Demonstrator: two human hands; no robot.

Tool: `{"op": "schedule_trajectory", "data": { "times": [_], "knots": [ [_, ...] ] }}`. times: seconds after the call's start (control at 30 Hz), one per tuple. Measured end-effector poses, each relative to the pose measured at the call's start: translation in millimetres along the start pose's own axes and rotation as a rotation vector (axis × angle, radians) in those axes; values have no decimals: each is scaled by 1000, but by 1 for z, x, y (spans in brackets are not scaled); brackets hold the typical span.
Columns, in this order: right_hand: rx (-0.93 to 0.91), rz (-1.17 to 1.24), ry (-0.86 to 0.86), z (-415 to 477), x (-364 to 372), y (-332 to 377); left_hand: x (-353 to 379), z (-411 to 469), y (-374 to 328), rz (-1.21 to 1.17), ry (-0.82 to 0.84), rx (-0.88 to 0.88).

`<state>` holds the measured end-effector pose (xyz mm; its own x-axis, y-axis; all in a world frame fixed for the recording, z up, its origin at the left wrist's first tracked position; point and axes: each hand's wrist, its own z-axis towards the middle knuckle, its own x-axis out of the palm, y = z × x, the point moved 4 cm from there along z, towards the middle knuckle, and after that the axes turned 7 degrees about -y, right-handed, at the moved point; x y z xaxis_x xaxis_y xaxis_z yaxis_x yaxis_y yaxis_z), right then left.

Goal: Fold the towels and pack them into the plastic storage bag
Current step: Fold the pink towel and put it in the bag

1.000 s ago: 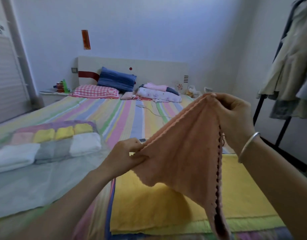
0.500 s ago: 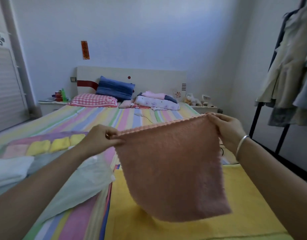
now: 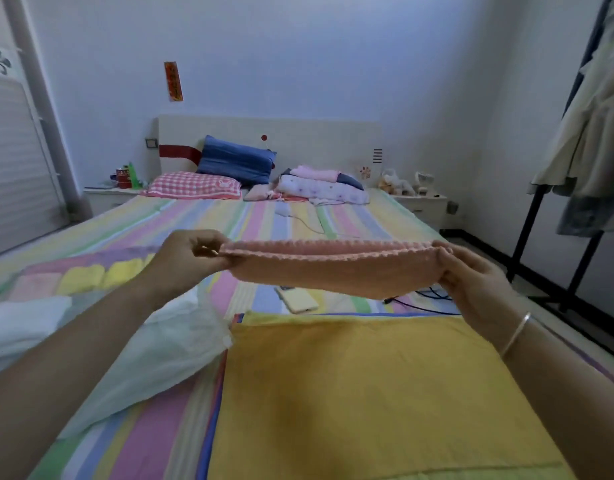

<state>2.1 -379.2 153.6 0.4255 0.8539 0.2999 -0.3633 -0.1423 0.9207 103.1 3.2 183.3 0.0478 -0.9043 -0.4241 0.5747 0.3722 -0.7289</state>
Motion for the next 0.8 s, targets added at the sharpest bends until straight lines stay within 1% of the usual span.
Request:
{"op": "schedule_trajectory", "data": {
  "times": [0.13, 0.2, 0.27, 0.33, 0.43, 0.53, 0.63, 0.73, 0.8],
  "knots": [
    [132, -105, 14, -69, -49, -63, 30, -84, 51, -77, 221, -128],
    [211, -177, 19, -97, -70, -90, 46, -124, 72, -95, 284, -175],
    [275, -242, 38, -116, -80, -110, 61, -151, 91, -125, 255, -208],
    [282, -280, 13, -120, -86, -124, 77, -162, 100, -132, 170, -212],
    [266, -283, -17, -110, -78, -127, 89, -152, 101, -115, -37, -219],
    [261, -268, -96, -82, -67, -127, 101, -128, 106, -11, -130, -211],
    [259, -320, -195, -37, -56, -142, 116, -96, 120, 233, -155, -201],
    [256, -363, -248, 6, -42, -164, 132, -68, 144, 357, -144, -257],
    [222, -409, -262, 26, -35, -179, 142, -56, 161, 439, -125, -284]
  ]
}}
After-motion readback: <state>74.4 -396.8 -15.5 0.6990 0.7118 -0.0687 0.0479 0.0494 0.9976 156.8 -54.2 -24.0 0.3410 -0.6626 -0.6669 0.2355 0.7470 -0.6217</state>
